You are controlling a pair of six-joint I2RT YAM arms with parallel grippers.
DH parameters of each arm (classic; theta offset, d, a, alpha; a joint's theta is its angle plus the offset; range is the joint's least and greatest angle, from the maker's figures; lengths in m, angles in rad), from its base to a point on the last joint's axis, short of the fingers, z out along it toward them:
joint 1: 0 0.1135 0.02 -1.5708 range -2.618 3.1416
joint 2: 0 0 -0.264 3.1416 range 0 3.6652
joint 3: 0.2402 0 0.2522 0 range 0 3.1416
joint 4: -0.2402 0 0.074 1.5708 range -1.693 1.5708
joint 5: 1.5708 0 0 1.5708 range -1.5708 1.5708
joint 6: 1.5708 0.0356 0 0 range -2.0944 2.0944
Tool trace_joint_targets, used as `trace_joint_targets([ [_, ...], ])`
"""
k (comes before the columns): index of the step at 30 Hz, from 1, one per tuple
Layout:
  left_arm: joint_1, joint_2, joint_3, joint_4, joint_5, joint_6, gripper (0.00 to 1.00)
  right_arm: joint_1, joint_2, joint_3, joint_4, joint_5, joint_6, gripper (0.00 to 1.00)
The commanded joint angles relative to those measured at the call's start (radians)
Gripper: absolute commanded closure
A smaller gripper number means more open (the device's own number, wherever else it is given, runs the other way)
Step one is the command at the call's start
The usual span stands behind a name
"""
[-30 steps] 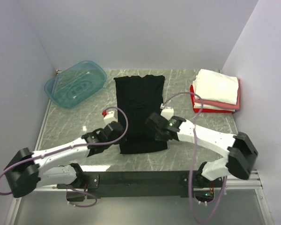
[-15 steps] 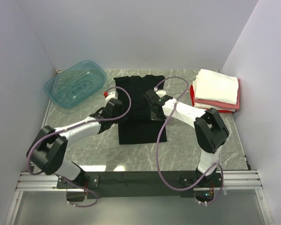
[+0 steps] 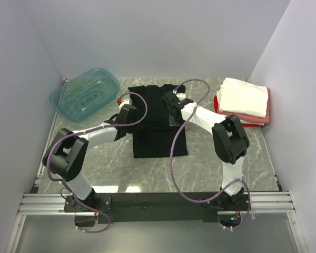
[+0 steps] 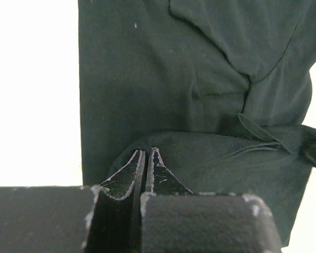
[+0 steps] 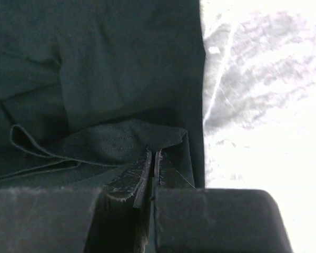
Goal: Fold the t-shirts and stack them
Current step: Fold the tshirt
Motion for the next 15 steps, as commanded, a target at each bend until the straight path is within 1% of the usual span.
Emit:
trace_joint_targets([
  [1,0.015,0.03,0.05,0.043,0.015,0.005,0.99,-0.017,0.045,0.053,-0.015,0.01,-0.029,1.0],
  [7,0.018,0.077,0.074,0.04,0.023,0.001,0.99,-0.022,0.086,0.077,-0.007,-0.01,-0.034,1.0],
  [9,0.018,0.085,0.097,0.012,0.008,0.001,1.0,-0.025,0.088,0.094,-0.014,-0.011,-0.04,1.0],
  [10,0.02,0.083,0.11,-0.03,0.003,0.003,0.9,-0.028,0.085,0.102,-0.024,-0.01,-0.043,0.93],
  [12,0.015,0.054,0.139,-0.096,-0.038,0.015,0.65,-0.028,0.06,0.125,-0.05,0.016,-0.049,0.8],
  [13,0.006,0.036,0.14,-0.114,-0.058,0.018,0.44,-0.031,0.042,0.12,-0.053,0.022,-0.052,0.67],
  [14,0.0,0.019,0.145,-0.127,-0.08,0.023,0.35,-0.03,-0.002,0.116,-0.053,0.025,-0.057,0.62],
  [15,-0.009,-0.021,0.147,-0.153,-0.133,0.027,0.27,-0.03,-0.026,0.108,-0.05,0.019,-0.063,0.58],
])
